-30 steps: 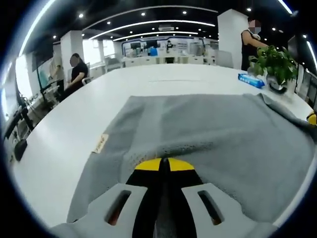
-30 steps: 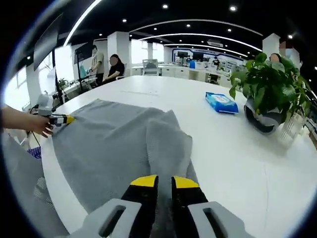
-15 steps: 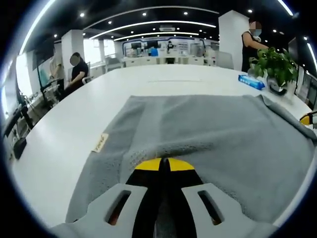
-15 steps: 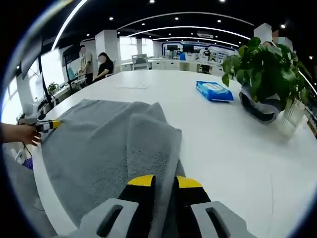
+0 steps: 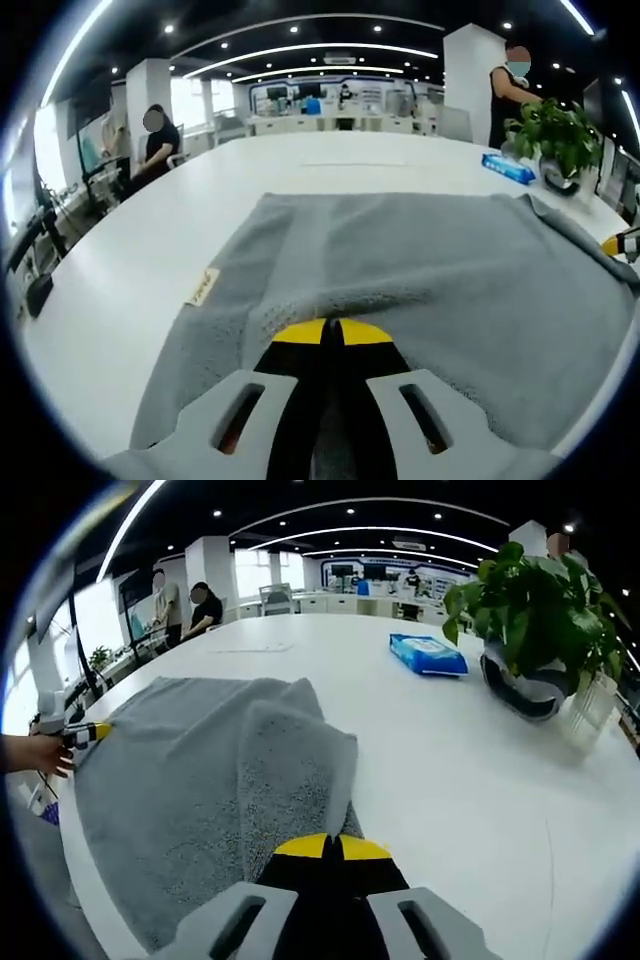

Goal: Open the folded towel by lifting each exposed corner and separating the folded layers until the towel lies flat within the target outline without major curled edges

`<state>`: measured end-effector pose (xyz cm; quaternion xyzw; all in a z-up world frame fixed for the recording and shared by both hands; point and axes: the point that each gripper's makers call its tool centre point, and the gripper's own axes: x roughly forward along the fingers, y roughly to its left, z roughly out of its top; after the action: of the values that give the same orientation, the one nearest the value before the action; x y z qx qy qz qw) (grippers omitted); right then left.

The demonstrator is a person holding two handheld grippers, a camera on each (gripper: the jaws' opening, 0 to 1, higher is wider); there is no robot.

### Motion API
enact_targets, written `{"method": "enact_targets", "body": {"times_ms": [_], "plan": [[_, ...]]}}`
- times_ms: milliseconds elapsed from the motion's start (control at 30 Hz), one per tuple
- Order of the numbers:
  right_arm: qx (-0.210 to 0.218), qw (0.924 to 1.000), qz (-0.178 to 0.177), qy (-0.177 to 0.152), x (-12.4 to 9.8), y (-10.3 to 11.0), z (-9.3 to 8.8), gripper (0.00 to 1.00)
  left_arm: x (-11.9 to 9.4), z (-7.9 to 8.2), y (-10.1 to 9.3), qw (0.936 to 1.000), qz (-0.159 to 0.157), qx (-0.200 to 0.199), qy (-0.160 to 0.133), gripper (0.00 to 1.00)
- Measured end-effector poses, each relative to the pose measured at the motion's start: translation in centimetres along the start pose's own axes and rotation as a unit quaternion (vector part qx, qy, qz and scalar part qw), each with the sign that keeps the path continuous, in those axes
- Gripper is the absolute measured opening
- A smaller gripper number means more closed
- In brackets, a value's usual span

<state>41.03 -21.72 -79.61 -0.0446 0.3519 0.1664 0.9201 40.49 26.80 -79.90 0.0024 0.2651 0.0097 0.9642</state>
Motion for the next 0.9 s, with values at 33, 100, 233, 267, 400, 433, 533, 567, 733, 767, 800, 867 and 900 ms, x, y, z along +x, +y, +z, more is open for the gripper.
{"method": "enact_targets", "body": {"times_ms": [33, 100, 233, 267, 400, 433, 533, 567, 733, 767, 800, 867, 900], "plan": [[-0.001, 1.0000, -0.003, -0.001, 0.0, -0.3, 0.0, 0.00, 0.0, 0.0, 0.0, 1.0000, 0.000, 0.000, 0.000, 0.02], [-0.004, 0.9999, -0.013, -0.005, -0.1, -1.2, 0.2, 0.00, 0.0, 0.0, 0.0, 1.0000, 0.000, 0.000, 0.000, 0.02], [-0.012, 0.9989, -0.042, -0.015, -0.5, -3.2, 0.7, 0.00, 0.0, 0.0, 0.0, 1.0000, -0.001, 0.000, 0.000, 0.02], [-0.015, 0.9983, -0.054, -0.017, -0.6, -4.0, 0.8, 0.00, 0.0, -0.1, 0.0, 1.0000, -0.001, 0.000, 0.000, 0.02], [-0.002, 0.9961, -0.084, -0.027, -1.3, -6.3, 1.1, 0.00, 0.0, -0.1, 0.0, 1.0000, -0.001, 0.000, -0.002, 0.02], [0.000, 0.9954, -0.092, -0.028, -1.5, -6.8, 1.2, 0.00, 0.0, -0.1, 0.0, 1.0000, -0.001, 0.000, -0.002, 0.02], [-0.001, 0.9919, -0.121, -0.041, -2.2, -8.8, 1.7, 0.00, 0.1, -0.1, 0.0, 1.0000, -0.001, 0.001, -0.002, 0.02], [0.000, 0.9912, -0.125, -0.043, -2.4, -9.3, 1.8, 0.00, 0.1, -0.1, 0.0, 1.0000, -0.001, 0.001, -0.002, 0.02], [-0.006, 0.9884, -0.143, -0.052, -2.8, -11.2, 2.3, 0.00, 0.2, -0.1, 0.1, 1.0000, -0.001, 0.000, -0.002, 0.02], [-0.010, 0.9881, -0.145, -0.051, -2.7, -11.4, 2.4, 0.00, 0.2, -0.1, 0.1, 1.0000, -0.001, 0.000, -0.001, 0.02], [-0.014, 0.9878, -0.147, -0.049, -2.7, -11.5, 2.4, 0.00, 0.2, -0.1, 0.1, 1.0000, -0.001, 0.000, -0.001, 0.02], [-0.028, 0.9844, -0.166, -0.050, -3.2, -12.0, 2.7, 0.02, 0.2, -0.1, 0.1, 1.0000, -0.001, -0.001, 0.000, 0.02], [-0.022, 0.9846, -0.164, -0.055, -3.3, -11.9, 2.9, 0.06, 0.2, -0.1, 0.1, 1.0000, -0.001, -0.002, 0.001, 0.02]]}}
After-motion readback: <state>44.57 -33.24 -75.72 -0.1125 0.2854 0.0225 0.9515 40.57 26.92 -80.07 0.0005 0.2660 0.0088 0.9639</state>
